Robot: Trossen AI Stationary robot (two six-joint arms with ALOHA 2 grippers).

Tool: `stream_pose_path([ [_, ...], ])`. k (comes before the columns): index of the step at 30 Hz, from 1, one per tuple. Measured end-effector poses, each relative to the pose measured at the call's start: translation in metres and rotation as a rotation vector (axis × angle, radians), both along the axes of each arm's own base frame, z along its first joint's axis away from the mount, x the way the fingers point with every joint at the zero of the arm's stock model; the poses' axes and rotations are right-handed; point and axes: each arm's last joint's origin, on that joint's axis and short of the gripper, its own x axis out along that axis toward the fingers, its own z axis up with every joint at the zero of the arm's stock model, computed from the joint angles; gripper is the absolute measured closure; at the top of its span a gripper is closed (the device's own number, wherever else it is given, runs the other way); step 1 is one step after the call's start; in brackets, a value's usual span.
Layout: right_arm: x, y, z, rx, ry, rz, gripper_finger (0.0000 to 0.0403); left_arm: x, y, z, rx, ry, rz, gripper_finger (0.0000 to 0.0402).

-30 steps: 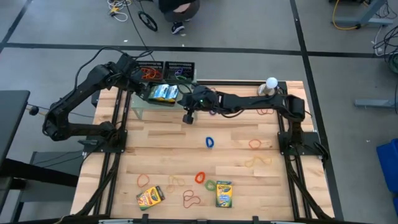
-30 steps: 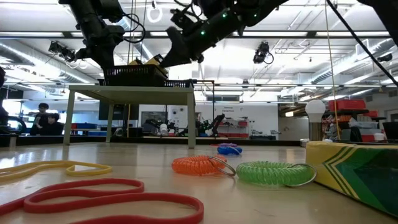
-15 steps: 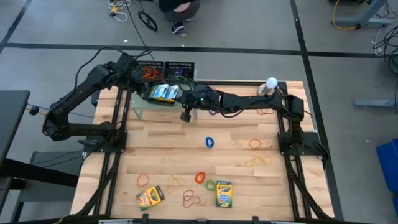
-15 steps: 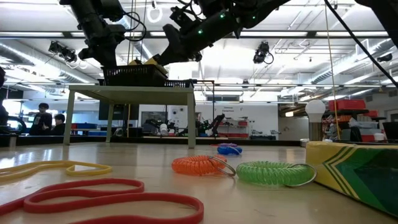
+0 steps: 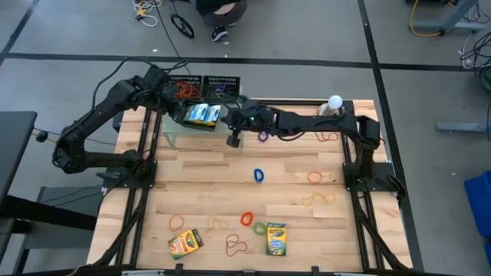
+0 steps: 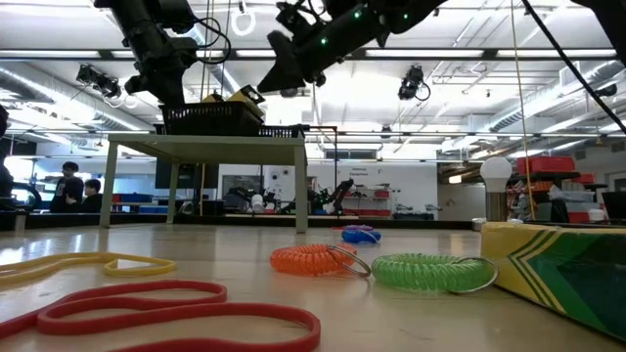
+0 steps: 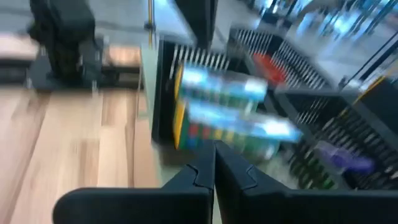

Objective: Pick & Place Office Desk Supplies
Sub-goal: Adjust the bottom black bin on the shelf

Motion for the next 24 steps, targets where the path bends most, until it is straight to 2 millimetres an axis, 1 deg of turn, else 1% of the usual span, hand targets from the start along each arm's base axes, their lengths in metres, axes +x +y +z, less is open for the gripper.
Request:
stream_pose_path([
  [3,0.002,-0.004,-0.010,0.010,0.028,0.003,0.0400,0.000,0.000,0.000,0.001,0.001,-0.002,0.0344],
  [5,0.003,-0.006,-0.012,0.011,0.026,-0.003,0.0400,0.000,0.000,0.000,0.001,0.000,-0.002,0.0344],
  [13,0.004,-0.010,-0.011,0.017,-0.003,0.015,0.0400,0.000,0.000,0.000,0.001,0.000,-0.002,0.0349],
  [18,0.005,-0.012,-0.018,0.035,0.024,0.009,0.0401,0.000,0.000,0.000,0.002,-0.001,-0.002,0.0360],
  [24,0.008,-0.013,-0.022,0.042,0.010,0.011,0.0401,0.001,-0.001,0.000,-0.002,-0.005,0.001,0.0369],
])
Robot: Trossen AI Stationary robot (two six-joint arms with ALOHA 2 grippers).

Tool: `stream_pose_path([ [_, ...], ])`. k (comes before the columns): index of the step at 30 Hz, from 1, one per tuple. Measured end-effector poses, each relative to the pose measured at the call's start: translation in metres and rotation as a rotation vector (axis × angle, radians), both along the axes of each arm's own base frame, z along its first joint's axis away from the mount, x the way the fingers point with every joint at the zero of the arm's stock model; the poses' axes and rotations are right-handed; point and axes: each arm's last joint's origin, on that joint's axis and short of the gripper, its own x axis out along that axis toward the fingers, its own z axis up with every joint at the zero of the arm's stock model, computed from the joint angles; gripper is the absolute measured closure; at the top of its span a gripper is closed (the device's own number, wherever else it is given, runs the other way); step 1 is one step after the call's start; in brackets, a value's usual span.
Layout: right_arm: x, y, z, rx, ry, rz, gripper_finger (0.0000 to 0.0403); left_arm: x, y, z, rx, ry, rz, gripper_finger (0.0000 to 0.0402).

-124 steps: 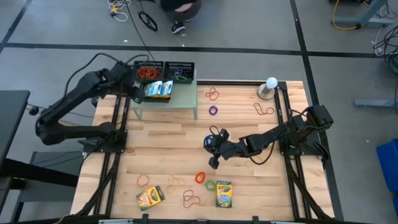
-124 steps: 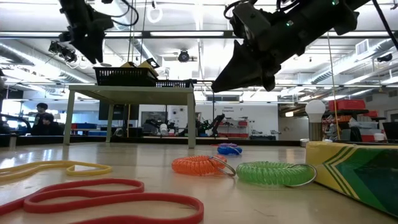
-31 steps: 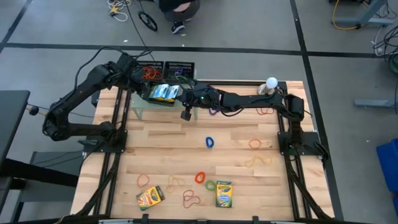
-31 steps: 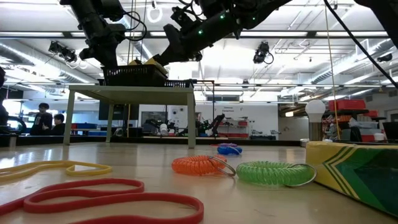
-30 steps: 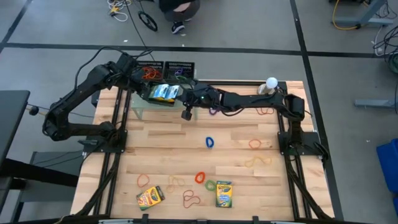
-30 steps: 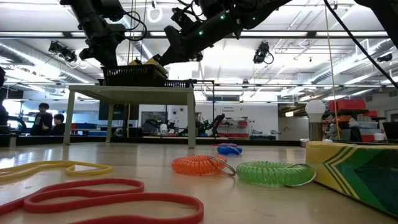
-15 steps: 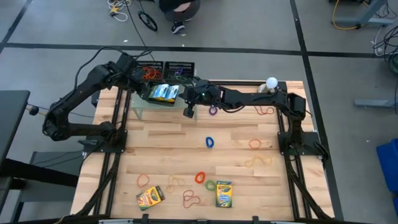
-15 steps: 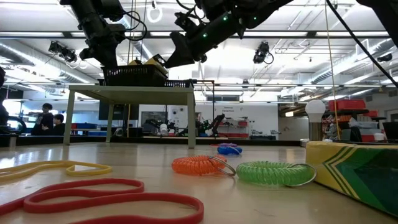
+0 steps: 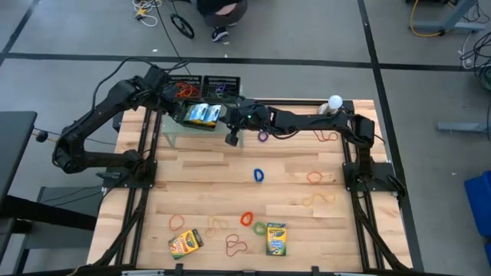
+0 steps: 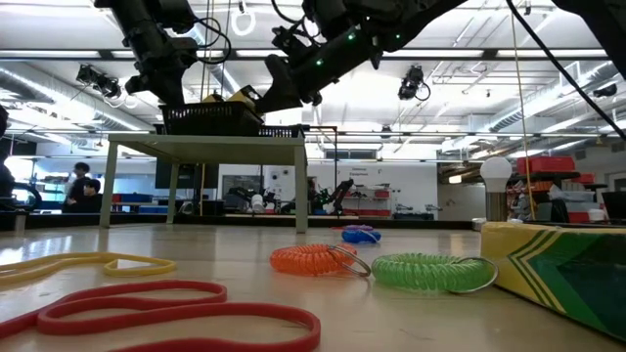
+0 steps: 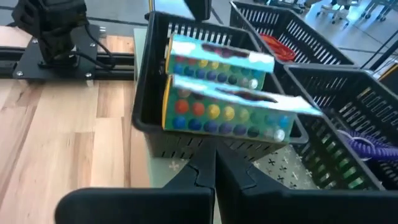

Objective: Pick & Place Office Desk Supplies
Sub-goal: Adjust the bottom black bin on the shelf

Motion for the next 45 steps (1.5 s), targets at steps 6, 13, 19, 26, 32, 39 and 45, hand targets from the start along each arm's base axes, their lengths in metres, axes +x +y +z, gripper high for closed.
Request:
stream_pose_path([
  [6,0.000,-0.002,0.001,-0.003,-0.016,-0.003,0.0401,0.006,-0.004,0.001,-0.003,-0.024,-0.003,0.0376],
  [13,0.001,-0.002,0.005,-0.006,-0.051,0.009,0.0401,0.013,-0.008,0.001,0.011,-0.028,-0.022,0.0381],
  [19,0.003,-0.002,0.008,-0.009,-0.093,0.025,0.0399,0.019,-0.013,0.002,0.032,-0.023,-0.078,0.0379],
  [26,0.003,-0.003,0.009,-0.010,-0.094,0.024,0.0398,0.026,-0.022,0.022,0.167,0.002,-0.163,0.0338],
  [32,-0.002,-0.002,0.014,-0.019,-0.077,-0.003,0.0397,0.037,-0.041,0.036,0.269,0.025,-0.261,0.0267],
  [39,-0.006,-0.001,0.023,-0.028,-0.080,-0.016,0.0397,0.054,-0.068,0.030,0.391,0.105,-0.385,0.0175],
  [45,-0.008,0.000,0.025,-0.026,-0.087,-0.017,0.0397,0.068,-0.079,0.023,0.464,0.191,-0.421,0.0144],
])
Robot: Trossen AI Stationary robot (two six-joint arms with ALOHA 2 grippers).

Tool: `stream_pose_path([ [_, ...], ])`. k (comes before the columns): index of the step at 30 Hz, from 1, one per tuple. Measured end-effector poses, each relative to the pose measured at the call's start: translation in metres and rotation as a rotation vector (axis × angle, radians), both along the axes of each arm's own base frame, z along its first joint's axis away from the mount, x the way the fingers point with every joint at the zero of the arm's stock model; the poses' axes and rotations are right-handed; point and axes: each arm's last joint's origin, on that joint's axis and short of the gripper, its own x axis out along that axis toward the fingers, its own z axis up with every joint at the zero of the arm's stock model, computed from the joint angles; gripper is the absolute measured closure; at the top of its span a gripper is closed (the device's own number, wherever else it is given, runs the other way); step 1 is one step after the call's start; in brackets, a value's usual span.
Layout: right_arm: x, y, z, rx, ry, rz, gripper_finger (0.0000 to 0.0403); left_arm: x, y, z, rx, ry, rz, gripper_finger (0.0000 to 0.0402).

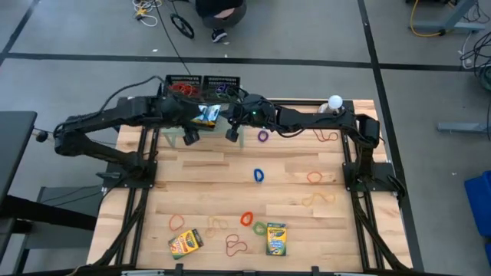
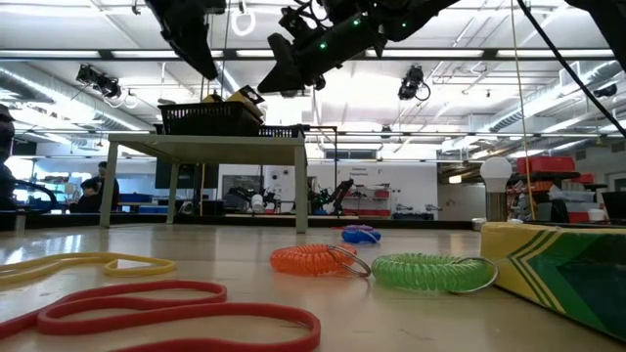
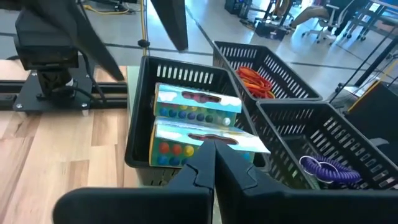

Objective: Pick & Place Office Desk Supplies
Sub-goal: Adjust the bottom black bin on the shelf

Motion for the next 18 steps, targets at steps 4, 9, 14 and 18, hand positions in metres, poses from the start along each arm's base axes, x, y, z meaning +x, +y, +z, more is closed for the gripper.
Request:
stream_pose_path([
  [4,0.000,0.000,0.000,0.000,0.000,0.000,0.0396,0.014,0.000,-0.008,0.056,0.059,-0.001,0.0143],
  [9,0.000,0.000,0.000,0.000,0.002,-0.001,0.0396,0.025,0.003,-0.016,0.102,0.117,0.011,0.0143],
  [14,0.000,0.000,0.000,-0.003,0.003,0.000,0.0396,0.028,0.005,-0.019,0.150,0.160,0.038,0.0150],
  [18,0.000,0.000,0.000,-0.007,0.005,0.002,0.0396,0.028,0.005,-0.019,0.162,0.167,0.040,0.0181],
])
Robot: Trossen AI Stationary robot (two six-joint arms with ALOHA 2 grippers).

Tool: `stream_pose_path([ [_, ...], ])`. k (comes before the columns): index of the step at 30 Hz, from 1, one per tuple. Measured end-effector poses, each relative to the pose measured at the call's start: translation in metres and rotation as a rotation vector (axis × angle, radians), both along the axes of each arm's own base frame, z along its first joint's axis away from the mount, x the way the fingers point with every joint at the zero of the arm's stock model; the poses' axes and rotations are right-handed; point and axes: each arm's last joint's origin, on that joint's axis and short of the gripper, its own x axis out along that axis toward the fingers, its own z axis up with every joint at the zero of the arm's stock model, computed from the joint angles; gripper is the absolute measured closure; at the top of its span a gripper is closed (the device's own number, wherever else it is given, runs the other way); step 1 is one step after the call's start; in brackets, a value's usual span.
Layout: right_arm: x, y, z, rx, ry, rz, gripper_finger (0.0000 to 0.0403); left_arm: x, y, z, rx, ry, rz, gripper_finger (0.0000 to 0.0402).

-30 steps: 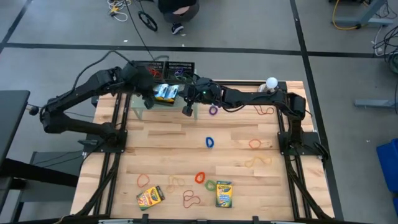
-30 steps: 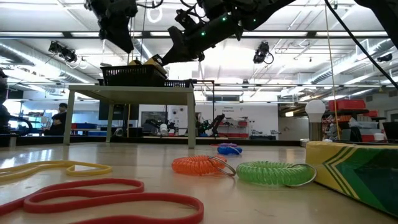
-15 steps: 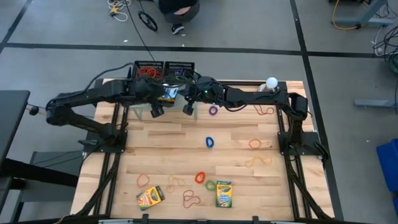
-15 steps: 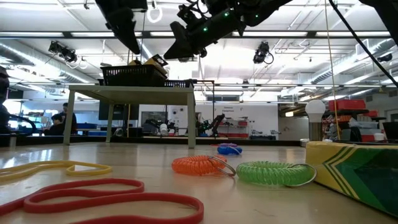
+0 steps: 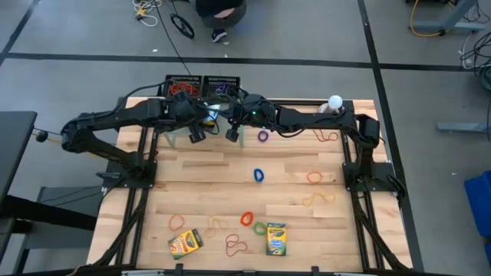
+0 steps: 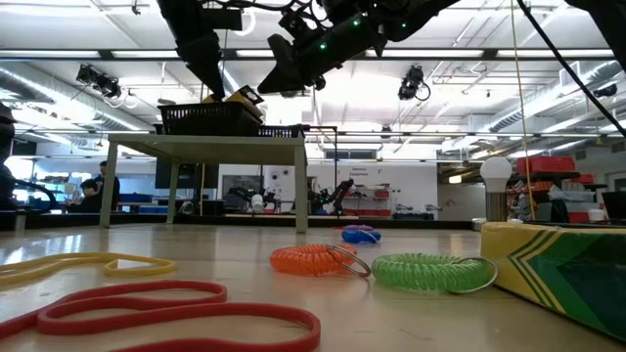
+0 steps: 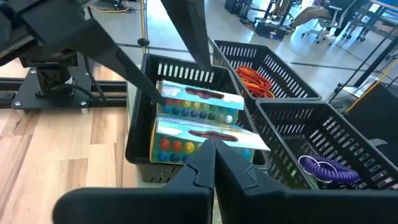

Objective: Pick & Place Office Desk Supplies
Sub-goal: Adjust the bottom black bin on the shelf

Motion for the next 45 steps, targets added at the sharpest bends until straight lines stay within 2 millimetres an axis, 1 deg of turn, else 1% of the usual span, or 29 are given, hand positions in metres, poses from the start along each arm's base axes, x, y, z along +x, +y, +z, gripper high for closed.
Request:
stream_pose_path([
  [3,0.000,0.000,0.000,-0.003,0.001,0.001,0.0396,0.000,0.000,0.000,0.002,0.003,-0.003,0.0221],
  [12,0.000,0.000,0.000,-0.003,0.001,0.001,0.0396,-0.001,0.001,0.001,0.044,0.018,0.021,0.0361],
  [14,0.000,0.000,0.000,-0.003,0.001,0.001,0.0396,-0.001,0.001,0.001,0.058,0.020,0.031,0.0387],
  [15,0.000,0.000,0.000,-0.003,0.001,0.001,0.0396,-0.001,0.002,0.001,0.063,0.020,0.037,0.0393],
  [19,0.000,0.000,0.000,-0.002,0.006,0.001,0.0396,-0.002,0.002,0.006,0.088,-0.002,0.073,0.0396],
  [23,0.000,0.000,-0.001,0.000,0.011,0.001,0.0396,-0.002,0.002,0.020,0.092,-0.060,0.101,0.0397],
  [28,-0.001,0.000,-0.003,0.005,0.032,0.001,0.0399,-0.009,0.000,0.037,0.061,-0.117,0.111,0.0379],
  [31,-0.001,0.000,-0.003,0.005,0.033,0.001,0.0400,-0.017,-0.002,0.042,0.043,-0.148,0.110,0.0390],
  [35,-0.001,0.000,-0.004,0.012,0.035,-0.001,0.0400,-0.037,-0.004,0.049,0.033,-0.229,0.160,0.0397],
  [40,-0.002,0.000,-0.005,0.016,0.049,-0.001,0.0400,-0.071,-0.009,0.060,0.048,-0.353,0.232,0.0396],
  [43,-0.005,0.001,-0.004,0.023,0.078,-0.004,0.0400,-0.086,-0.010,0.059,-0.018,-0.428,0.280,0.0381],
  [45,-0.007,0.001,-0.001,0.022,0.085,-0.019,0.0400,-0.097,-0.008,0.052,-0.069,-0.425,0.312,0.0367],
])
